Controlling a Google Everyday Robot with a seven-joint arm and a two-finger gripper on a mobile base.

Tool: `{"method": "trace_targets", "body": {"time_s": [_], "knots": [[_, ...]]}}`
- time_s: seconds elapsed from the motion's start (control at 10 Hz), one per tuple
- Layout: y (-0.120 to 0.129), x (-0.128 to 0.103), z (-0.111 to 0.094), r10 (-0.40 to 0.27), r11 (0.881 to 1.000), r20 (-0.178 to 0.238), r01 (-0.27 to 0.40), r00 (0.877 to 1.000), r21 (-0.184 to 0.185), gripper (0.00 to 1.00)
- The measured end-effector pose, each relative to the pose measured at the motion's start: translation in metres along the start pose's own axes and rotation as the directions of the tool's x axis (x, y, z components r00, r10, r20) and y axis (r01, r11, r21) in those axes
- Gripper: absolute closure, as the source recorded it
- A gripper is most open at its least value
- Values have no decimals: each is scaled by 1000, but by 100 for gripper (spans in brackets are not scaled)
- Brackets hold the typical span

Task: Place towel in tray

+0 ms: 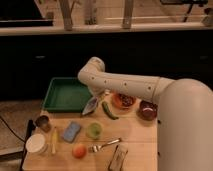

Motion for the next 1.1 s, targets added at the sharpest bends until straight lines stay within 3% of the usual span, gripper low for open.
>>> {"method": "trace_targets", "body": {"time_s": [1.1], "knots": [[-43,-1,-7,-64,998,14,63,998,27,98]]}}
